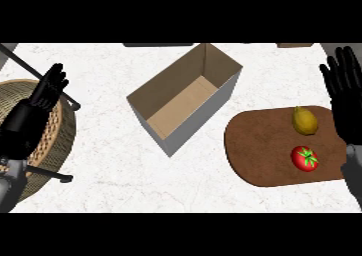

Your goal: Pick the lemon from the cutting board and place it in the cardboard box

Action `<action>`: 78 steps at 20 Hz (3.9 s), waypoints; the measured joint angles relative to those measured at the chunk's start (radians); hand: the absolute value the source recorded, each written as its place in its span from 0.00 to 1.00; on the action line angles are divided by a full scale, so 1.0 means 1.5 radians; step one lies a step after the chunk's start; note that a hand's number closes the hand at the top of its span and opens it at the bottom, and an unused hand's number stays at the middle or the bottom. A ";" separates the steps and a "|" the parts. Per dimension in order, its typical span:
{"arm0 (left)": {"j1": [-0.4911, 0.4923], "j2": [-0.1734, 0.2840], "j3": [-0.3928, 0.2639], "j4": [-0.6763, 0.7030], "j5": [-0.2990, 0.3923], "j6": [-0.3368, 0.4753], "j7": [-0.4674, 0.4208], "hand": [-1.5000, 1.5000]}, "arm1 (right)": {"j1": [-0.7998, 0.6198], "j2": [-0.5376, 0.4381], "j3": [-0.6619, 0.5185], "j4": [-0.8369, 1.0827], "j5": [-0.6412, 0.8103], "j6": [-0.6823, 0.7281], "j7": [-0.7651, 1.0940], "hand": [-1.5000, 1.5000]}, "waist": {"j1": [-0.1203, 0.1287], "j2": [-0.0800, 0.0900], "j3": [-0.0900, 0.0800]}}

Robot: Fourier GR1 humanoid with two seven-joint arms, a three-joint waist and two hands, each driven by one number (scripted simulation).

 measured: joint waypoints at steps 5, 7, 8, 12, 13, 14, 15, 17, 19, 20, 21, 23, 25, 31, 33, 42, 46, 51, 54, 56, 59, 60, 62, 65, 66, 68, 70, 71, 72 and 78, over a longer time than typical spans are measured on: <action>-0.018 0.011 -0.036 0.038 0.038 -0.121 0.057 0.50 | 0.049 -0.002 0.002 0.044 0.056 -0.062 0.028 0.00 | 0.013 0.004 0.023; -0.007 0.017 -0.036 0.051 0.047 -0.138 0.047 0.50 | 0.049 0.012 -0.024 0.047 0.062 -0.109 0.014 0.00 | -0.002 -0.008 0.027; -0.007 0.024 -0.040 0.042 0.052 -0.148 0.044 0.50 | 0.067 -0.021 -0.009 0.065 0.104 -0.113 0.011 0.00 | 0.000 -0.003 0.024; -0.019 0.032 -0.053 0.033 0.059 -0.168 0.034 0.50 | 0.129 -0.110 0.053 0.140 0.269 -0.171 0.019 0.00 | 0.011 0.007 0.020; -0.023 0.032 -0.057 0.035 0.058 -0.170 0.034 0.50 | 0.138 -0.127 0.068 0.150 0.307 -0.187 0.023 0.00 | 0.013 0.007 0.019; -0.025 0.032 -0.059 0.037 0.057 -0.170 0.034 0.50 | 0.149 -0.141 0.083 0.158 0.343 -0.204 0.025 0.00 | 0.014 0.006 0.019; -0.027 0.032 -0.061 0.039 0.054 -0.167 0.034 0.50 | 0.157 -0.152 0.099 0.161 0.378 -0.221 0.032 0.00 | 0.015 0.004 0.018; -0.032 0.031 -0.064 0.045 0.049 -0.164 0.035 0.50 | 0.162 -0.179 0.123 0.158 0.441 -0.245 0.064 0.00 | 0.017 0.002 0.018; -0.033 0.030 -0.066 0.050 0.044 -0.163 0.034 0.50 | 0.165 -0.200 0.146 0.137 0.495 -0.259 0.112 0.00 | 0.017 -0.001 0.018; -0.032 0.030 -0.067 0.052 0.042 -0.161 0.034 0.50 | 0.166 -0.216 0.153 0.122 0.516 -0.255 0.139 0.00 | 0.016 -0.003 0.018; -0.033 0.029 -0.067 0.054 0.039 -0.159 0.034 0.50 | 0.163 -0.231 0.162 0.108 0.535 -0.245 0.169 0.00 | 0.015 -0.004 0.018; -0.032 0.029 -0.068 0.056 0.034 -0.154 0.035 0.50 | 0.157 -0.259 0.174 0.069 0.558 -0.211 0.229 0.00 | 0.014 -0.005 0.018; -0.034 0.028 -0.069 0.058 0.030 -0.155 0.033 0.50 | 0.149 -0.276 0.189 0.026 0.567 -0.167 0.291 0.00 | 0.015 -0.006 0.019; -0.036 0.026 -0.071 0.063 0.017 -0.148 0.032 0.50 | 0.118 -0.307 0.213 -0.111 0.525 -0.018 0.466 0.00 | 0.017 -0.006 0.021; -0.038 0.024 -0.072 0.063 0.012 -0.145 0.033 0.50 | 0.105 -0.312 0.211 -0.147 0.505 0.019 0.518 0.00 | 0.019 -0.005 0.021; -0.049 0.011 -0.073 0.072 -0.014 -0.148 0.029 0.50 | 0.049 -0.270 0.206 -0.154 0.487 0.072 0.625 0.00 | 0.031 0.000 0.026; -0.055 0.006 -0.073 0.075 -0.025 -0.152 0.028 0.50 | 0.028 -0.244 0.207 -0.106 0.494 0.079 0.626 0.00 | 0.036 0.002 0.027; -0.055 0.003 -0.071 0.075 -0.034 -0.159 0.025 0.50 | 0.020 -0.214 0.220 -0.053 0.508 0.086 0.624 0.00 | 0.037 0.002 0.027; -0.054 0.001 -0.069 0.076 -0.041 -0.156 0.028 0.50 | 0.012 -0.198 0.223 -0.029 0.518 0.085 0.620 0.00 | 0.037 0.001 0.027; -0.054 -0.001 -0.068 0.075 -0.045 -0.161 0.026 0.50 | 0.009 -0.189 0.224 -0.013 0.529 0.078 0.610 0.00 | 0.037 0.001 0.027; -0.052 -0.001 -0.065 0.074 -0.049 -0.164 0.026 0.50 | -0.001 -0.184 0.221 0.003 0.538 0.079 0.594 0.00 | 0.036 0.001 0.026; -0.051 -0.002 -0.064 0.074 -0.051 -0.164 0.025 0.50 | -0.005 -0.181 0.221 0.008 0.540 0.080 0.592 0.00 | 0.035 0.001 0.027; -0.051 -0.004 -0.063 0.074 -0.056 -0.165 0.026 0.50 | -0.004 -0.171 0.226 0.023 0.550 0.074 0.587 0.00 | 0.036 0.001 0.027; -0.050 -0.007 -0.060 0.075 -0.063 -0.165 0.026 0.50 | -0.008 -0.163 0.225 0.050 0.555 0.076 0.571 0.00 | 0.035 0.001 0.028; -0.050 -0.008 -0.059 0.075 -0.065 -0.165 0.027 0.50 | -0.008 -0.160 0.226 0.058 0.556 0.078 0.566 0.00 | 0.036 0.001 0.028; -0.051 -0.010 -0.058 0.075 -0.068 -0.168 0.026 0.50 | -0.016 -0.148 0.229 0.078 0.557 0.082 0.560 0.00 | 0.037 0.001 0.028; -0.048 -0.010 -0.056 0.074 -0.070 -0.171 0.025 0.50 | -0.015 -0.148 0.227 0.085 0.553 0.091 0.554 0.00 | 0.034 0.000 0.028; -0.048 -0.010 -0.055 0.073 -0.071 -0.173 0.025 0.50 | -0.016 -0.144 0.228 0.092 0.554 0.093 0.551 0.00 | 0.034 0.000 0.027; -0.047 -0.010 -0.055 0.071 -0.071 -0.174 0.025 0.50 | -0.013 -0.142 0.229 0.097 0.555 0.094 0.545 0.00 | 0.034 0.000 0.027; -0.047 -0.015 -0.050 0.071 -0.080 -0.179 0.026 0.50 | -0.021 -0.116 0.229 0.153 0.562 0.095 0.524 0.00 | 0.035 0.001 0.027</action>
